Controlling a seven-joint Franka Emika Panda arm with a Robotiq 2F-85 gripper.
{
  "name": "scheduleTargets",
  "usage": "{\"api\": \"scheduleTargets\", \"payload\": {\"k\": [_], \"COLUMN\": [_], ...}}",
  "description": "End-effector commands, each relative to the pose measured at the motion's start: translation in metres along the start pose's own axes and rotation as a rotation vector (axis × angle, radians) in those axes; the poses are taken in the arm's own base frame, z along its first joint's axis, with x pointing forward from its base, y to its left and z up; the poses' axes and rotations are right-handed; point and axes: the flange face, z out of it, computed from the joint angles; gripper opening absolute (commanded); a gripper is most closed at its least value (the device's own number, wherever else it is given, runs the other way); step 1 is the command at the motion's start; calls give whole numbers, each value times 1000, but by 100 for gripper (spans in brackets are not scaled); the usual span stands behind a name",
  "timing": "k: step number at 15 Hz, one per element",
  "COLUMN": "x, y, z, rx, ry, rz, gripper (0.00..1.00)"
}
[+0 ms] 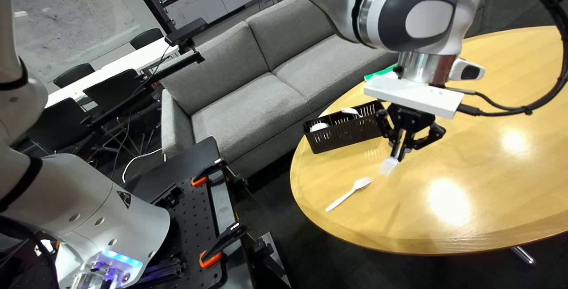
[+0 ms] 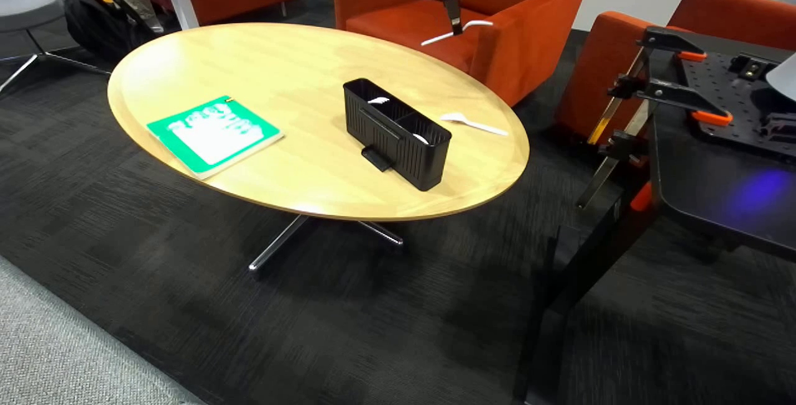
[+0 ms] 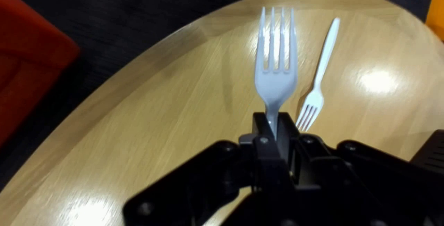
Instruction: Move the rightmost fork on the table and put it in the utensils basket
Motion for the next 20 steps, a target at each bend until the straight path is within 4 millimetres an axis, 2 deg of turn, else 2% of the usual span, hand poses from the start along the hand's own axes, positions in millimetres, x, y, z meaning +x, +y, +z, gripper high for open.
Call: {"api": "scheduleTargets", "payload": {"k": [1,2,3,6,7,11,15,20], "x": [-4,-4,-3,-4,-3,-10,-18,5], "y": [-6,-10,-11,-9,-13,-42,-73,-95], "z": [-13,-23,-24,-11,-10,-25,-50,-68], "rx": [14,12,9,19,71,257,441,663], "ry": [-34,-38,-36,-48,-30,-82,-195,-261], "rz": [-4,-8,-10,-8,23,96,207,372], "gripper": [3,11,11,11,3,3,3,3]}}
